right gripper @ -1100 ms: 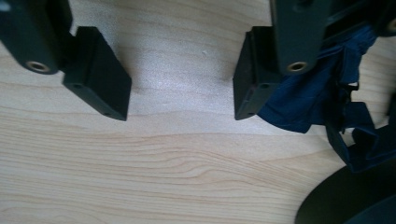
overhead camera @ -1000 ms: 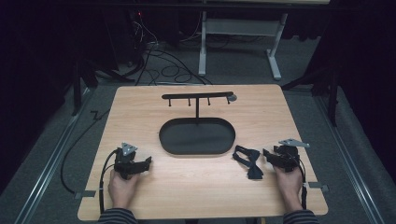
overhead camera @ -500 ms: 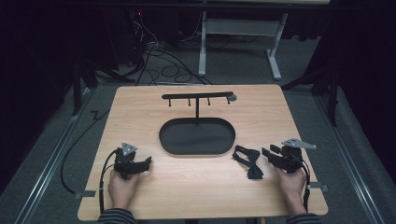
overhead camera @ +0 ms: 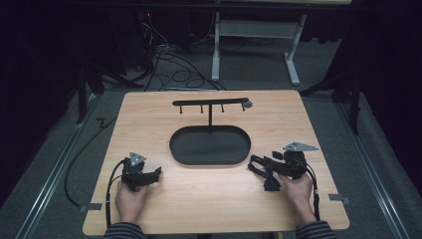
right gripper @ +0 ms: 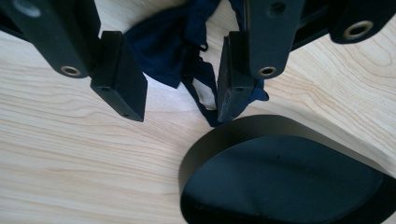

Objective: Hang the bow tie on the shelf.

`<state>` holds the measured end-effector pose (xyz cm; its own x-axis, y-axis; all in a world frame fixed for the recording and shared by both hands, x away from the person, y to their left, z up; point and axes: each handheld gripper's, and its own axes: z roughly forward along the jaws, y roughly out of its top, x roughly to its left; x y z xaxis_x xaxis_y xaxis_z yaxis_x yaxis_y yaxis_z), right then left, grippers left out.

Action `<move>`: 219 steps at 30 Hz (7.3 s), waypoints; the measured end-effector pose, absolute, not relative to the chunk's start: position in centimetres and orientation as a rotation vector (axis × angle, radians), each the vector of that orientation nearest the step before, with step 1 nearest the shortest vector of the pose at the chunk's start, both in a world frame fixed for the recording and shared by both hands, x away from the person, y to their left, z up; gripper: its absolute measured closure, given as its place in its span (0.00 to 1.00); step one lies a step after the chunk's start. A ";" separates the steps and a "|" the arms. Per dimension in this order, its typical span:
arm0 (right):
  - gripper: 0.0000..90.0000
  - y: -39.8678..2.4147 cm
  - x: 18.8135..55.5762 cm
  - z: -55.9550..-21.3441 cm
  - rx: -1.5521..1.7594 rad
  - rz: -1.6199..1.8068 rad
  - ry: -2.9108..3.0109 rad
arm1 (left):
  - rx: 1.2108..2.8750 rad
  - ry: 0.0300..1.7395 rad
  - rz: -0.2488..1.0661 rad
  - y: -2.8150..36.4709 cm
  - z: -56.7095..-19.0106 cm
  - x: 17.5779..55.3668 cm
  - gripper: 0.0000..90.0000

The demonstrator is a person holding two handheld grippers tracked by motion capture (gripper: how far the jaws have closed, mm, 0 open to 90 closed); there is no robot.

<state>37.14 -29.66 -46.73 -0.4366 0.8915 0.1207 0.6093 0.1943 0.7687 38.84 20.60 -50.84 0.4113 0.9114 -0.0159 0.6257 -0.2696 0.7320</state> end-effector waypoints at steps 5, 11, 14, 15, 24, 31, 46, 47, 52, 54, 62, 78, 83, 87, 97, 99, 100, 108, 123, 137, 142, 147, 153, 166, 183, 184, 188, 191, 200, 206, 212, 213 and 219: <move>0.60 -28.8 38.1 -47.5 1.416 1.102 2.161 | 2.001 1.304 0.548 20.6 -50.8 38.8 0.21; 0.61 -28.4 38.6 -48.2 1.429 1.066 2.201 | 2.001 1.305 0.549 20.6 -50.8 38.8 0.21; 0.62 -28.4 38.8 -48.4 1.435 1.064 2.205 | 2.001 1.305 0.549 20.6 -50.8 38.8 0.21; 0.63 -28.4 38.8 -48.5 1.438 1.061 2.208 | 2.001 1.305 0.549 20.6 -50.8 38.8 0.21; 0.81 -28.1 39.3 -49.3 1.415 1.003 2.253 | 2.001 1.305 0.550 20.6 -50.8 38.8 0.21; 0.94 -27.9 39.0 -49.3 1.356 0.972 2.276 | 2.000 1.306 0.550 20.6 -50.8 38.8 0.21; 1.00 -29.5 37.5 -46.7 1.323 1.082 2.186 | 2.000 1.308 0.552 20.6 -50.8 38.8 0.22; 1.00 -29.5 37.5 -46.7 1.323 1.082 2.186 | 2.000 1.309 0.553 20.6 -50.8 38.8 0.22; 1.00 -29.6 37.1 -45.8 1.309 1.101 2.161 | 1.998 1.310 0.555 20.6 -50.8 38.8 0.22; 1.00 -29.6 37.0 -45.4 1.297 1.108 2.154 | 1.998 1.311 0.556 20.6 -50.8 38.8 0.22; 1.00 -29.3 36.9 -43.9 1.261 1.140 2.132 | 1.997 1.311 0.556 20.6 -50.8 38.8 0.22; 1.00 -28.7 36.9 -40.8 1.197 1.203 2.094 | 1.997 1.311 0.555 20.6 -50.8 38.8 0.22; 1.00 -28.3 37.4 -39.9 1.180 1.239 2.090 | 1.996 1.311 0.555 20.6 -50.8 38.8 0.22; 1.00 -28.0 37.7 -39.2 1.169 1.260 2.088 | 1.996 1.311 0.555 20.6 -50.8 38.8 0.22; 1.00 -26.7 38.8 -37.5 1.120 1.292 2.100 | 1.994 1.311 0.556 20.6 -50.8 38.7 0.22; 1.00 -26.4 39.0 -37.2 1.111 1.293 2.102 | 1.995 1.310 0.556 20.6 -50.8 38.7 0.22; 1.00 -26.3 39.1 -37.1 1.108 1.298 2.103 | 1.995 1.310 0.556 20.6 -50.8 38.7 0.22; 1.00 -25.2 40.0 -35.7 1.067 1.328 2.096 | 1.995 1.310 0.556 20.6 -50.8 38.7 0.22; 1.00 -24.3 42.4 -34.8 1.083 1.339 2.068 | 1.994 1.312 0.555 20.6 -50.8 38.7 0.22; 1.00 -23.8 44.9 -34.4 1.114 1.297 2.051 | 1.994 1.311 0.554 20.6 -50.8 38.7 0.22; 1.00 -23.8 45.6 -34.9 1.145 1.281 2.039 | 1.994 1.311 0.554 20.6 -50.8 38.7 0.22; 1.00 -23.7 46.1 -35.4 1.159 1.254 2.044 | 1.994 1.311 0.554 20.6 -50.8 38.7 0.22; 0.99 -23.9 46.7 -35.9 1.198 1.245 2.045 | 1.994 1.311 0.554 20.6 -50.8 38.7 0.22; 0.92 -23.5 47.0 -36.4 1.226 1.239 2.065 | 1.994 1.311 0.554 20.6 -50.8 38.7 0.22; 0.82 -24.9 45.9 -35.5 1.255 1.280 2.012 | 1.995 1.311 0.554 20.6 -50.8 38.7 0.22; 0.81 -25.1 45.8 -35.4 1.260 1.283 2.008 | 1.995 1.310 0.553 20.6 -50.8 38.7 0.22; 0.80 -25.7 45.4 -35.1 1.260 1.297 2.000 | 1.995 1.310 0.553 20.6 -50.8 38.7 0.22; 0.78 -26.2 45.0 -35.0 1.257 1.295 1.997 | 1.995 1.310 0.553 20.6 -50.8 38.7 0.22; 0.77 -27.7 44.1 -35.0 1.277 1.311 1.970 | 1.996 1.309 0.554 20.6 -50.8 38.7 0.22; 0.76 -28.2 43.4 -34.9 1.278 1.308 1.967 | 1.995 1.310 0.554 20.6 -50.8 38.7 0.22; 0.74 -28.9 42.8 -34.7 1.282 1.325 1.957 | 1.995 1.310 0.553 20.6 -50.8 38.7 0.22; 0.74 -29.0 42.7 -34.8 1.287 1.326 1.954 | 1.995 1.310 0.553 20.6 -50.8 38.7 0.22; 0.71 -29.6 42.2 -34.8 1.298 1.336 1.946 | 1.995 1.310 0.553 20.6 -50.8 38.7 0.22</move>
